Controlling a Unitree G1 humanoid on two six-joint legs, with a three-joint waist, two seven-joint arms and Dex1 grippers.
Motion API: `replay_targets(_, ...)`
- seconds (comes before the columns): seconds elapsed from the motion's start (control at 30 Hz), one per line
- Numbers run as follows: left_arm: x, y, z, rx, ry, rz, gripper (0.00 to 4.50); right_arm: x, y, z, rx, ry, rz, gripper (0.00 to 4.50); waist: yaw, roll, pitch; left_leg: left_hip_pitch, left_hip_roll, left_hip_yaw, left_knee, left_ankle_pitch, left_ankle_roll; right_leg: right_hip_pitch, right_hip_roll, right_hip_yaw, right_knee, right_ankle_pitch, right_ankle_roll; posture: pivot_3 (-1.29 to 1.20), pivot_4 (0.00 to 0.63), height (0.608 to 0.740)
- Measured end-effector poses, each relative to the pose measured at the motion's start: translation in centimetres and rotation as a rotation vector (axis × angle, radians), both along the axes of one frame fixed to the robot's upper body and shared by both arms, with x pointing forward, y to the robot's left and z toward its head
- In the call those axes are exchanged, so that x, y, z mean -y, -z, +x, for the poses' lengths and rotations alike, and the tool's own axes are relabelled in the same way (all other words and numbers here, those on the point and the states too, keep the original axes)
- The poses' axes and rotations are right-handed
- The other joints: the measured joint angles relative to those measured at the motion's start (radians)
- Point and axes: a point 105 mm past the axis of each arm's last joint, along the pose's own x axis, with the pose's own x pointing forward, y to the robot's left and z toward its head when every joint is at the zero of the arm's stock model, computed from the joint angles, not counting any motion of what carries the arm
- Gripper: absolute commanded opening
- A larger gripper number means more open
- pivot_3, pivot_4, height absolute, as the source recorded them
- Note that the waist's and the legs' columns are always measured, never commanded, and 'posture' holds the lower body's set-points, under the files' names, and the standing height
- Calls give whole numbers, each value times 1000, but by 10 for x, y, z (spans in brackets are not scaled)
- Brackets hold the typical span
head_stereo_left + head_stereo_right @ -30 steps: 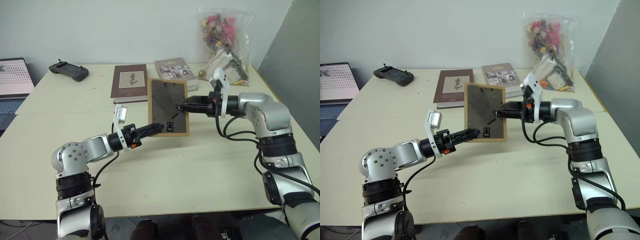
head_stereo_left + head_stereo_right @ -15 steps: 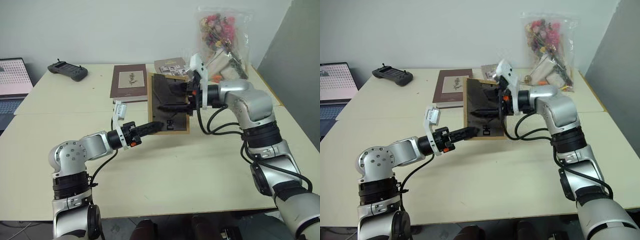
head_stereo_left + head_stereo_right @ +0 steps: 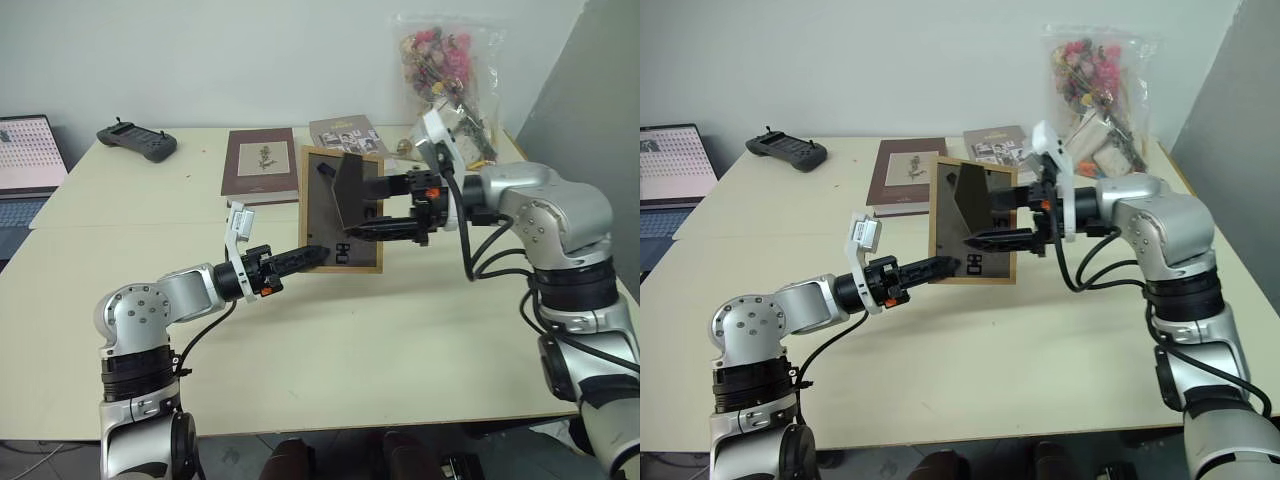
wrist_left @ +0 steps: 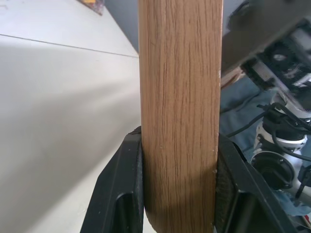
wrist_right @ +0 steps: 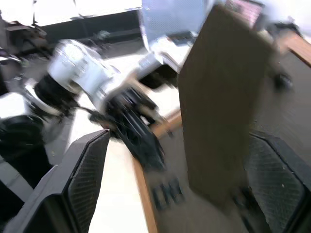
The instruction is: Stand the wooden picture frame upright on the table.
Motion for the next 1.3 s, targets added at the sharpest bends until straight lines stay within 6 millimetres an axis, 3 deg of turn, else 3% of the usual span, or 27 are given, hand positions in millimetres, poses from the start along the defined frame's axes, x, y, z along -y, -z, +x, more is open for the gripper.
replay_targets(0.17, -11, -2, 4, 69, -22, 90, 1373, 45, -6, 12, -46, 158, 21, 4281, 0, 0, 1, 0, 0, 0, 0, 0, 0, 0, 0, 0, 0, 0, 0, 0, 150, 740)
replay_targets(0.27, -21, -5, 16, 198, -69, 224, 1373, 66, -3, 14, -153, 220, 78, 4281, 1, -1, 1, 1, 0, 1, -1, 0, 0, 0, 0, 0, 0, 0, 0, 0, 150, 740)
replay_targets(0.37, -19, -13, 25, 243, -64, 211, 1373, 70, 18, 21, -248, 254, 105, 4281, 1, -1, 1, 0, 0, 1, -1, -1, 1, 0, 0, 0, 0, 0, 0, 0, 150, 740)
replay_targets(0.43, -14, -19, 25, 208, -32, 134, 1373, 65, 27, 28, -206, 276, 71, 4281, 0, 0, 2, 0, 0, 2, 0, -1, 1, 0, 0, 1, 0, 0, 0, 0, 150, 740)
replay_targets(0.5, -9, -19, 19, 147, 13, 68, 1373, 64, 33, 40, 7, 314, -34, 4281, -4, -1, 2, -1, 1, 2, 0, -1, 1, 0, 1, 1, 0, 0, 0, 0, 150, 740)
replay_targets(0.63, -16, -16, 6, -87, 78, -112, 1373, 65, 44, 50, 648, 260, -322, 4281, -6, -3, 3, 0, 1, 4, 1, 0, 1, 0, 0, 1, 0, -2, 3, 0, 150, 740)
replay_targets(0.73, -22, -4, -7, -227, 118, -137, 1373, 63, 47, 46, 1015, 199, -396, 4281, -7, -3, 4, 0, 1, 5, 1, 2, -3, 0, 0, 2, 1, -2, 3, 0, 150, 740)
replay_targets(0.9, -23, 14, -19, -366, 144, -188, 1373, 45, 47, 28, 1427, 44, -401, 4281, -5, -3, 4, 1, 1, 4, 2, 3, -5, 0, 0, 1, 2, -2, 3, 0, 150, 740)
replay_targets(1.03, -18, 9, -23, -371, 168, -241, 1373, 20, 42, 19, 1639, -89, -376, 4281, -5, -3, 4, 2, 1, 4, 2, 5, -8, 0, 0, 2, 2, -2, 2, 0, 150, 740)
replay_targets(1.23, -5, 17, -32, -421, 166, -270, 1373, -8, 65, 23, 1715, -184, -373, 4281, -5, -4, 4, 2, 1, 4, 1, 5, -9, 0, 0, 3, 2, -2, 2, 0, 150, 740)
replay_targets(1.3, -1, 15, -35, -406, 174, -259, 1373, -17, 65, 25, 1733, -185, -354, 3921, -5, -4, 4, 2, 1, 4, 1, 5, -9, 0, 0, 3, 2, -2, 2, 0, 150, 740)
